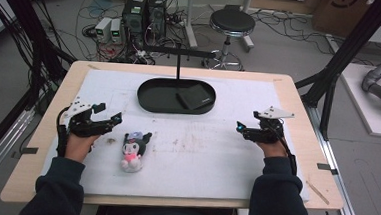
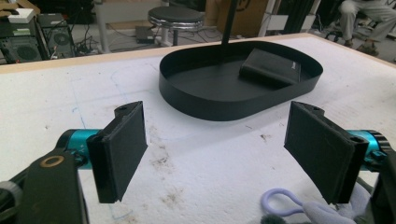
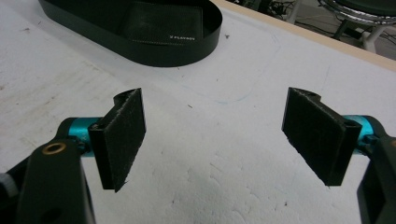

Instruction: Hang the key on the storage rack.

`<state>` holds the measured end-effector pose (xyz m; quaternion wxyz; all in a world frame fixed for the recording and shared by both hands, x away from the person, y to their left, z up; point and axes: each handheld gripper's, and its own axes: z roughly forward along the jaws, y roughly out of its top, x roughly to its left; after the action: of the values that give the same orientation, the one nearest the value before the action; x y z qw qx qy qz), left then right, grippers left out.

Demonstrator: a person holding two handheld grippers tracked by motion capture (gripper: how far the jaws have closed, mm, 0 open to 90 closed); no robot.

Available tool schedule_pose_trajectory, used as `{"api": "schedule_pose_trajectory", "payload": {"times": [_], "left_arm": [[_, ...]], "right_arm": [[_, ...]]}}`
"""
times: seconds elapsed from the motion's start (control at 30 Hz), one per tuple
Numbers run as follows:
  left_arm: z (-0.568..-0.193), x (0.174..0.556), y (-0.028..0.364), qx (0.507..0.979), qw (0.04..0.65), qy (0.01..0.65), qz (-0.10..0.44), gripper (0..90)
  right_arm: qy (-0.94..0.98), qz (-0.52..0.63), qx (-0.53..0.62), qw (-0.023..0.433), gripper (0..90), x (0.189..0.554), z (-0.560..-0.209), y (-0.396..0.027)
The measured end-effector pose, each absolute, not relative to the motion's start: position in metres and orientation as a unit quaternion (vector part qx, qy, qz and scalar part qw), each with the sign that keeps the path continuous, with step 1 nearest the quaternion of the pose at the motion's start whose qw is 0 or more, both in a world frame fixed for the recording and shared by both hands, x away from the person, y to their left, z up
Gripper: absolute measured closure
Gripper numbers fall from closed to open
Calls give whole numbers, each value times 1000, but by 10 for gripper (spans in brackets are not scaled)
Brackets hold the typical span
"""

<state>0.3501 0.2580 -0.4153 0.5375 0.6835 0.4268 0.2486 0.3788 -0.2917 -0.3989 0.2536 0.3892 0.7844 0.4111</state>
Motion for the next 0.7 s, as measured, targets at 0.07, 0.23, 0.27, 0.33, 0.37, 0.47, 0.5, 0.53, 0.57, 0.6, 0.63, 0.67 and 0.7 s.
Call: {"api": "schedule_pose_trajectory", "payload": {"times": [0.07,0.23,0.27,0.33,0.37,0.47,0.5,0.53,0.57,0.6,0.63,0.67,0.7], "left_arm": [[-416,350,255,690,533,423,244,222],[-415,344,245,704,530,418,221,290],[-415,342,242,709,527,417,214,302],[-417,339,234,722,513,418,202,302],[-419,337,230,729,506,418,193,302],[-425,336,218,748,486,418,171,302],[-427,336,214,753,480,420,163,302],[-428,337,212,755,478,421,155,302],[-429,337,210,758,475,422,147,302],[-429,336,209,758,473,427,139,300],[-428,335,208,756,475,431,131,288],[-426,333,206,755,471,438,128,284],[-424,330,204,752,464,449,129,283]], "right_arm": [[784,412,390,253,220,379,-399,-292],[785,412,386,255,220,378,-399,-292],[784,414,386,255,221,377,-398,-291],[785,415,381,255,221,377,-398,-290],[787,415,380,254,221,377,-398,-289],[792,412,375,252,220,378,-400,-287],[794,409,371,252,221,378,-401,-286],[795,409,371,252,221,378,-401,-285],[797,409,367,252,223,379,-402,-285],[797,408,368,250,226,379,-402,-284],[797,408,367,251,227,379,-402,-285],[796,409,370,250,226,378,-401,-285],[794,411,371,251,227,378,-401,-286]]}}
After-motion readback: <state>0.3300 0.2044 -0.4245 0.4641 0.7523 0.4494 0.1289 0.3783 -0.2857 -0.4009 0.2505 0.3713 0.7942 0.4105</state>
